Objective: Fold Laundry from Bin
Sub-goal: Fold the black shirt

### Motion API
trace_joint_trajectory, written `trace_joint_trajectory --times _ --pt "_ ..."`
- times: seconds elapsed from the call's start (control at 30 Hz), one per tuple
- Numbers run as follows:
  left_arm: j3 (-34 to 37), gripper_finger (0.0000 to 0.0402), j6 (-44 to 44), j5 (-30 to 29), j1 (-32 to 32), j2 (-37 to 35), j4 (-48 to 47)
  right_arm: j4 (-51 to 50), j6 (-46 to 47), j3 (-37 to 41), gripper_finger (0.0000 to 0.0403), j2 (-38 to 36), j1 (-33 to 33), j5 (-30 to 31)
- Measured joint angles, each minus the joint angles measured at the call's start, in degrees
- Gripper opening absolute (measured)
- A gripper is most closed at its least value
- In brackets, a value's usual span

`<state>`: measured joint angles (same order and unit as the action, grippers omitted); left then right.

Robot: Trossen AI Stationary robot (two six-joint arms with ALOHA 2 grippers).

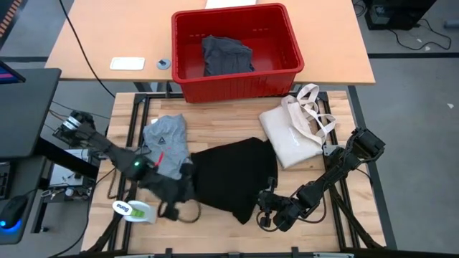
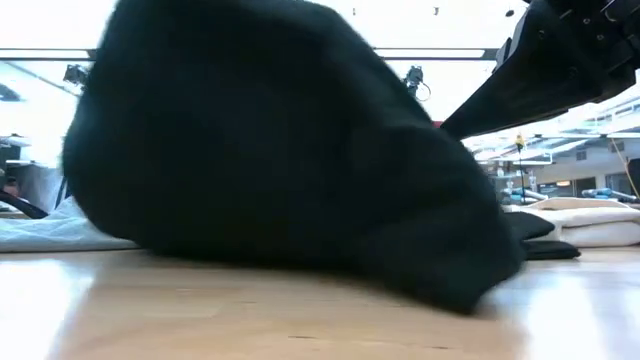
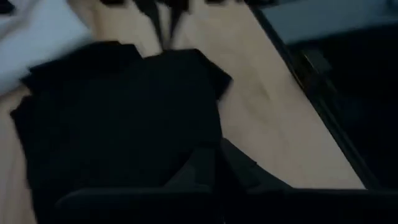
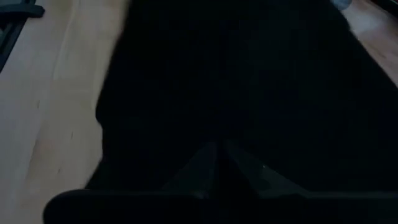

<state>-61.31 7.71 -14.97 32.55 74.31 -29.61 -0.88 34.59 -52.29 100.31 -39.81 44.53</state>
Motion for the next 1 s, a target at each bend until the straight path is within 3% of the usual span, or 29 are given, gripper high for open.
trace_joint_trajectory --times 0.1,0.27,0.43,0.57,0.73,0.8,0.9,1.0 --pt "1.4 0.0008 5.6 1.2 4.4 0.1 -4.8 0.0 -0.1 0.0 0.0036 0.0 0.0 0.0" --pt "8.2 0.0020 16.5 2.9 9.6 5.4 -3.2 0.0 -0.2 0.0 0.0036 0.0 0.0 -0.1" --pt "10.2 0.0036 18.6 6.2 11.7 11.0 -4.4 0.2 -0.3 0.0 0.0036 0.0 0.2 1.0" --pt "9.6 0.0061 22.1 7.5 11.5 11.1 -4.5 -2.2 -0.7 0.0 0.0036 -0.2 2.1 2.8" --pt "6.5 0.0096 25.4 23.6 11.0 9.9 -4.1 -19.2 5.8 0.1 0.0033 -0.2 8.0 -4.6" --pt "4.8 0.0101 25.7 25.6 10.9 9.7 -1.2 -23.1 7.1 0.1 0.0031 -0.2 9.8 -7.2" --pt "2.0 0.0102 20.2 19.0 10.9 9.6 3.4 -25.6 6.0 0.1 0.0026 -0.2 11.1 -9.5" --pt "1.4 0.0102 12.7 3.8 10.4 9.6 5.2 -26.9 6.3 1.4 0.0021 -0.3 12.4 -10.2"
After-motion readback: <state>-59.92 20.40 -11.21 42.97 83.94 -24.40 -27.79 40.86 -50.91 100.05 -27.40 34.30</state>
